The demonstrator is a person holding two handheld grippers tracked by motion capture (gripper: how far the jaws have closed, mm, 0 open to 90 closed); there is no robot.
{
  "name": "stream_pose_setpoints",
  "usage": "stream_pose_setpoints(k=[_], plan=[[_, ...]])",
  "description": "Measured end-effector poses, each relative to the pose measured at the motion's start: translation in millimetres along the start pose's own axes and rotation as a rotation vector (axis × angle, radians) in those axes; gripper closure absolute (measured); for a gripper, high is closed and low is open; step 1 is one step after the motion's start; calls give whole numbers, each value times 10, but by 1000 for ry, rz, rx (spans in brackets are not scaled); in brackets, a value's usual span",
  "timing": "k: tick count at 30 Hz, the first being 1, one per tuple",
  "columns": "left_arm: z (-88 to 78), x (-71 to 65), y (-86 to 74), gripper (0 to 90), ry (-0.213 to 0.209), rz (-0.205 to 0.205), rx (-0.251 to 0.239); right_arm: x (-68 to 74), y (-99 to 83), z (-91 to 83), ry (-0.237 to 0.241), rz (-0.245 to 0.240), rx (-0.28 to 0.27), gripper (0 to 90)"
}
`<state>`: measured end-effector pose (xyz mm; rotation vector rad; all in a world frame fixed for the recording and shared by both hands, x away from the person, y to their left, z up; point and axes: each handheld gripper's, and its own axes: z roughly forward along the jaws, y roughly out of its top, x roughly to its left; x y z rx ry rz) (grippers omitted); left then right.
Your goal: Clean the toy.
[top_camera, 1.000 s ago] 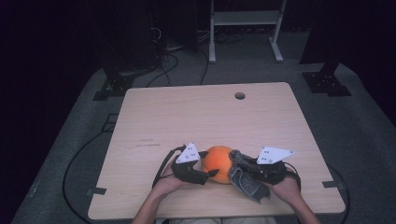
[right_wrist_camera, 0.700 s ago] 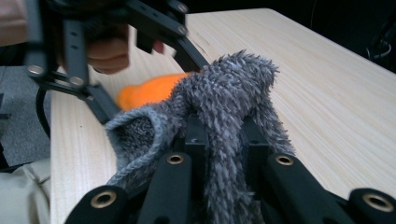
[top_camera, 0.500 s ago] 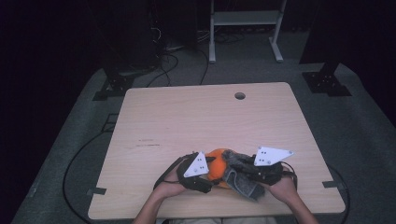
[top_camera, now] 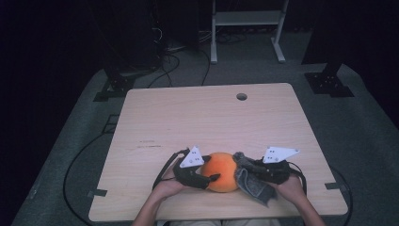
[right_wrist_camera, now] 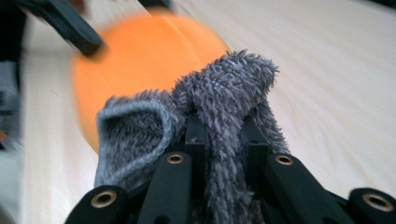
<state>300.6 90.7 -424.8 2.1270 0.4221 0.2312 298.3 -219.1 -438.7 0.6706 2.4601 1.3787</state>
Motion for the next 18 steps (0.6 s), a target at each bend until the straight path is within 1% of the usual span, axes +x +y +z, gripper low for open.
stream_pose_setpoints(k=[1,2,3,4,5,6,7,8,9,10,11,12,13,14,15,16,17,18], plan=[[-15,13,-6,302,-6,-3,6,-8,-29,-15,-17,-5,25,770],[-23,20,-4,298,-10,-4,11,-4,-25,-35,-17,-9,16,770],[-30,25,6,290,-18,-4,16,7,-8,-54,-9,-4,-5,770],[-34,25,20,276,-24,-5,11,29,29,-77,9,-6,-39,770],[-33,20,35,242,-30,-8,-8,63,72,-86,37,-15,-71,769],[-30,7,62,186,-44,-19,-36,103,109,-76,63,-28,-85,769],[-23,-7,81,136,-55,-31,-53,157,135,-27,74,-45,-75,767],[-4,-31,108,102,-64,-37,-66,188,136,12,71,-61,-62,767],[27,-58,131,85,-45,-23,-60,220,130,57,76,-70,-60,766],[63,-77,149,79,-12,5,-23,242,130,84,85,-67,-64,766],[103,-86,148,78,16,24,13,258,138,93,87,-70,-68,766],[136,-85,128,79,30,30,33,265,143,93,84,-70,-72,766],[148,-79,104,93,34,31,41,262,138,93,82,-66,-72,765],[146,-72,76,142,37,38,50,248,125,94,82,-57,-68,764],[136,-59,65,171,37,38,63,224,101,99,88,-44,-62,761],[115,-31,49,186,29,28,72,208,84,101,95,-43,-51,761],[95,-11,34,199,30,13,76,190,60,103,89,-45,-37,762],[75,12,18,205,28,10,84,167,36,102,78,-41,-22,762]])
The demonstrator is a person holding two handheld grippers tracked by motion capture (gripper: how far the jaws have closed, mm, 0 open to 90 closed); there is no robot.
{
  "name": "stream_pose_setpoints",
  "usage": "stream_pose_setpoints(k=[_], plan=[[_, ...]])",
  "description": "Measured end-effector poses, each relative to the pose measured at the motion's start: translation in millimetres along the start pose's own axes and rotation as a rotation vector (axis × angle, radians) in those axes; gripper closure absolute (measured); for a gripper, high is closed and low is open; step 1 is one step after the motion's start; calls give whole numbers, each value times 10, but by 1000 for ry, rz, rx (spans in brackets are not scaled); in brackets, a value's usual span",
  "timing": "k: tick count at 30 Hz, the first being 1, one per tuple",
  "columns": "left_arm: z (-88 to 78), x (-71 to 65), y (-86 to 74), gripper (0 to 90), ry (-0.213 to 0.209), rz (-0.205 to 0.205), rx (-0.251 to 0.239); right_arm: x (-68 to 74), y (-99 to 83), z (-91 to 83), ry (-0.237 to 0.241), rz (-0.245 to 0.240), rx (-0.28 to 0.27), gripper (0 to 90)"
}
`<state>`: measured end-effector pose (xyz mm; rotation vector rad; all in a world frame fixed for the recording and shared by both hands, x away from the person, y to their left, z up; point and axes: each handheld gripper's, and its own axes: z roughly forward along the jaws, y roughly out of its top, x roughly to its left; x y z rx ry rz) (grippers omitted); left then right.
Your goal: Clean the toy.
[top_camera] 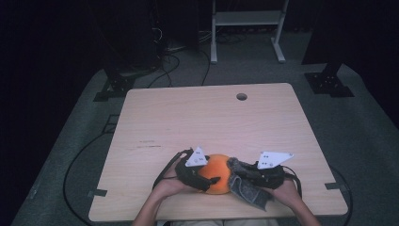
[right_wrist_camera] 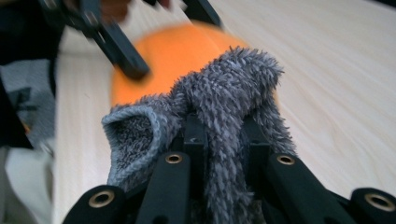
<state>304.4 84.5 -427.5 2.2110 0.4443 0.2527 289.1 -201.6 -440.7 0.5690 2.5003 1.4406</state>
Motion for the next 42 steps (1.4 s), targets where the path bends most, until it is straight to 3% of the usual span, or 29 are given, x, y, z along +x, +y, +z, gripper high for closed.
stream_pose_setpoints(k=[3,7,9,11,14,16,19,21,23,25,26,28,30,31,33,34,36,38,39,40,42], plan=[[-32,53,-45,214,-9,-14,-2,-58,-69,-14,-41,20,66,762],[-52,92,-73,215,-27,-18,-5,-21,-30,-25,-62,10,35,761],[-82,119,-101,215,-39,-21,-6,-11,-17,6,-49,6,26,761],[-93,119,-113,215,-44,-19,-10,-49,-46,38,-42,34,45,761],[-85,98,-109,210,-46,2,-13,-100,-81,39,-74,56,105,762],[-81,81,-106,200,-52,14,-14,-78,-52,-12,-73,61,66,762],[-71,77,-90,129,-47,11,-29,-43,28,-42,-21,61,-37,760],[-42,100,-72,26,-12,-29,-9,-43,27,20,-3,70,-15,759],[1,106,-72,35,-43,-37,-8,-66,14,44,6,89,-7,760],[2,73,-43,130,-44,1,-19,-88,9,19,15,106,-9,761],[-18,45,-16,200,-25,12,-57,-81,8,4,2,111,-8,761],[-50,-23,55,284,24,39,-139,-42,56,-37,-72,65,8,764],[-57,-99,112,291,101,88,-200,-15,143,-115,-127,37,-21,766],[-35,-118,113,285,115,106,-208,-24,189,-166,-157,24,-41,766],[44,-140,79,271,121,144,-168,-41,218,-206,-171,22,-50,766],[129,-169,36,270,104,181,-132,-37,220,-203,-166,23,-56,767],[219,-252,-8,260,84,245,-144,31,238,-157,-131,2,-68,767],[215,-298,25,244,91,275,-124,138,296,-93,-125,-54,-55,767],[193,-286,31,227,84,271,-118,167,311,-75,-126,-67,-44,768],[169,-262,32,194,68,241,-129,165,307,-68,-119,-65,-47,769],[111,-189,53,134,52,150,-169,143,277,-54,-82,-40,-49,769]])
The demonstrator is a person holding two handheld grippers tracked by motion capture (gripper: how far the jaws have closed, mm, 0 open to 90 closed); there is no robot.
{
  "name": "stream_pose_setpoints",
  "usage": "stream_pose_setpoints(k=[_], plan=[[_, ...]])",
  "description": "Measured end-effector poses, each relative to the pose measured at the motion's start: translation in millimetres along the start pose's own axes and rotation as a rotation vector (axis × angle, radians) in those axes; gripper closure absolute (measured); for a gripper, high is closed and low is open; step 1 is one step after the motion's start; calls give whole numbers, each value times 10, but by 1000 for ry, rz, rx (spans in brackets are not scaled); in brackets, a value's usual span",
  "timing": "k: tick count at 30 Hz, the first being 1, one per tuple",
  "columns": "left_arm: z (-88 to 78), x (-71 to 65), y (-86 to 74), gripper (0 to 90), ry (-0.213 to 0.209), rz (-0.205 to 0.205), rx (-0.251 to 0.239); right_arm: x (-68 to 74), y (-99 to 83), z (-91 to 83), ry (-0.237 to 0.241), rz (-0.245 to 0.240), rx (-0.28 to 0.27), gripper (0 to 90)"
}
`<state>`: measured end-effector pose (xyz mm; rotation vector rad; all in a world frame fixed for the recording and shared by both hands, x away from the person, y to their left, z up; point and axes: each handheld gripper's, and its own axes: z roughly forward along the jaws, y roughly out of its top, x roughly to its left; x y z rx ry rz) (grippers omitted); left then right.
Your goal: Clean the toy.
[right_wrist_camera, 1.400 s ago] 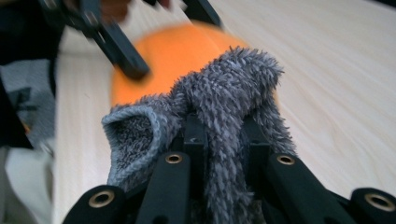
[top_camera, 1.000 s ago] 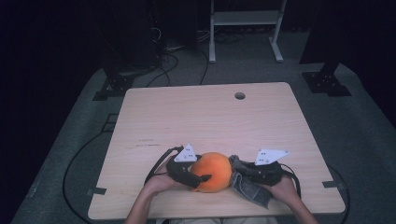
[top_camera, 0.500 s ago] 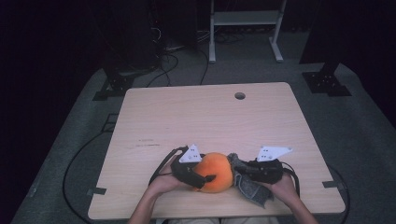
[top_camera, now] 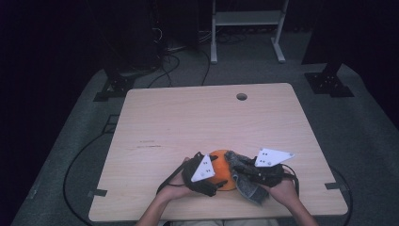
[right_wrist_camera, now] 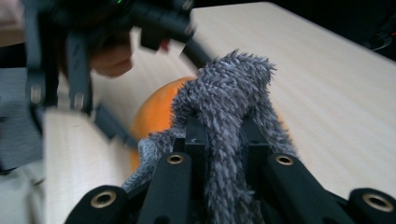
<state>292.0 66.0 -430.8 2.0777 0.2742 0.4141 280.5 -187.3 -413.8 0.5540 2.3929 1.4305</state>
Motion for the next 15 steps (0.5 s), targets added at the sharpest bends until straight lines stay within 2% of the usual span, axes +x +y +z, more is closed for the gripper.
stream_pose_setpoints(k=[1,2,4,5,6,8,9,11,12,14,15], plan=[[-9,29,14,101,15,-42,-8,12,-11,10,10,-7,2,769],[-3,53,20,83,24,-55,1,33,-18,13,20,-15,-1,769],[39,58,-11,102,24,-61,47,36,-32,11,19,-12,-7,769],[55,55,-33,145,25,-64,64,5,-53,6,15,0,-9,768],[61,61,-48,151,25,-81,66,-46,-90,2,6,17,-7,768],[50,85,-67,174,17,-106,67,-193,-194,-12,-2,85,9,768],[44,90,-74,175,16,-106,70,-274,-249,-34,-21,124,27,768],[25,99,-101,185,4,-94,75,-343,-312,-62,-42,151,69,768],[15,107,-113,190,2,-89,81,-355,-336,-83,-44,162,68,767],[13,118,-129,190,0,-95,74,-320,-304,-140,-28,156,11,767],[11,137,-144,190,1,-103,76,-285,-255,-168,5,149,-47,767]])
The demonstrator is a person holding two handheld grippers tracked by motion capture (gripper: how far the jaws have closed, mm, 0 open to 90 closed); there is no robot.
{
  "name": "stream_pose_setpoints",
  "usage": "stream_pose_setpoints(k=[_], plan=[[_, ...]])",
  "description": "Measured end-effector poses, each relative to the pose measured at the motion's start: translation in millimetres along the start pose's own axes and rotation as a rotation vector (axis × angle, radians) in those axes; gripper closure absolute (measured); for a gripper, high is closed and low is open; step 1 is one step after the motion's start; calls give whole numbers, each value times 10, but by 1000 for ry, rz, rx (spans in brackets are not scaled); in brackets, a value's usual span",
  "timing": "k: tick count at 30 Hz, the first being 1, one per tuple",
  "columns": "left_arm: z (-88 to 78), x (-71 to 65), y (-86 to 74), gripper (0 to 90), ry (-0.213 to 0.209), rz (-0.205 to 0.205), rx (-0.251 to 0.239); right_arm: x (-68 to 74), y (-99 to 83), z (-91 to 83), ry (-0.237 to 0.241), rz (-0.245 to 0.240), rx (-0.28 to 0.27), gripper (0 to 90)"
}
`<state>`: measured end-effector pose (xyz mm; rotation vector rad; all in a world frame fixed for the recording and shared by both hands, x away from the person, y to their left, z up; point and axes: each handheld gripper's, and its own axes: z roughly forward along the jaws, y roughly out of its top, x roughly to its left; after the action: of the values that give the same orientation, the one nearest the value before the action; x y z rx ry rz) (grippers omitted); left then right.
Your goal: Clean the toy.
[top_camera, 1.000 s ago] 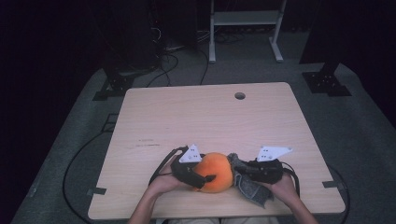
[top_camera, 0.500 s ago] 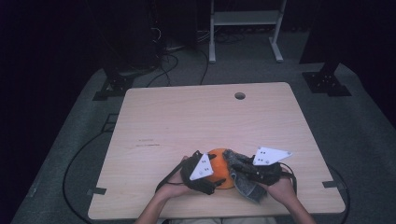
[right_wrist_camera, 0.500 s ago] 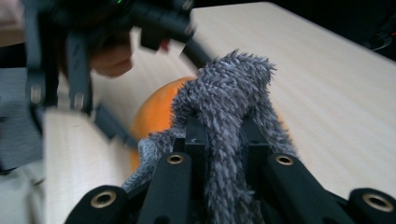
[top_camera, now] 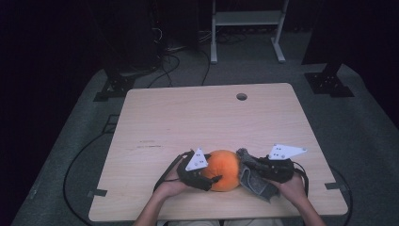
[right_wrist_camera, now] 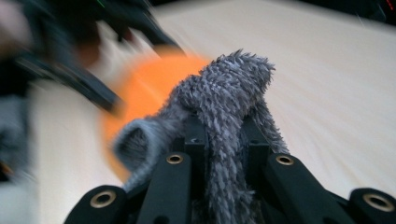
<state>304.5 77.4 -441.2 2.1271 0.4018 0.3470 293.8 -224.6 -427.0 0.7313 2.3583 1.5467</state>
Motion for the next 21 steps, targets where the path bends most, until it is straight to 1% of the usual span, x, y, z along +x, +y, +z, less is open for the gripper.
stream_pose_setpoints(k=[1,2,3,4,5,6,7,8,9,10,12,13,14,16,18,20,21], plan=[[-4,2,-3,190,-2,2,1,22,24,-3,12,-3,-20,767],[-10,7,-6,190,-4,3,2,40,41,11,21,-9,-22,767],[-21,17,-11,190,-8,2,8,40,34,42,25,-15,3,767],[-32,30,-21,190,-11,0,9,23,0,83,17,-20,38,767],[-39,39,-32,190,-11,-6,13,-11,-52,119,16,-10,63,765],[-45,38,-42,190,-8,-13,13,-61,-98,139,20,15,84,764],[-48,38,-49,190,-7,-13,14,-102,-122,129,11,35,96,764],[-58,42,-55,190,-11,-9,15,-117,-128,105,-9,42,103,764],[-62,48,-58,190,-14,-14,15,-117,-123,80,-15,32,103,764],[-59,52,-61,190,-14,-20,13,-101,-112,51,-13,32,90,764],[-40,42,-65,190,-16,-25,5,-50,-61,14,26,25,38,764],[-33,40,-64,190,-16,-21,6,-16,-30,20,41,14,29,764],[-33,41,-63,191,-17,-19,7,13,-12,44,48,2,34,763],[-39,46,-69,190,-19,-23,6,27,-41,114,42,-4,69,763],[-40,44,-74,190,-18,-25,4,-34,-94,123,45,32,84,763],[-41,45,-73,190,-20,-26,3,-103,-141,101,-1,49,146,763],[-44,41,-71,190,-20,-24,3,-125,-162,90,-3,61,154,763]])
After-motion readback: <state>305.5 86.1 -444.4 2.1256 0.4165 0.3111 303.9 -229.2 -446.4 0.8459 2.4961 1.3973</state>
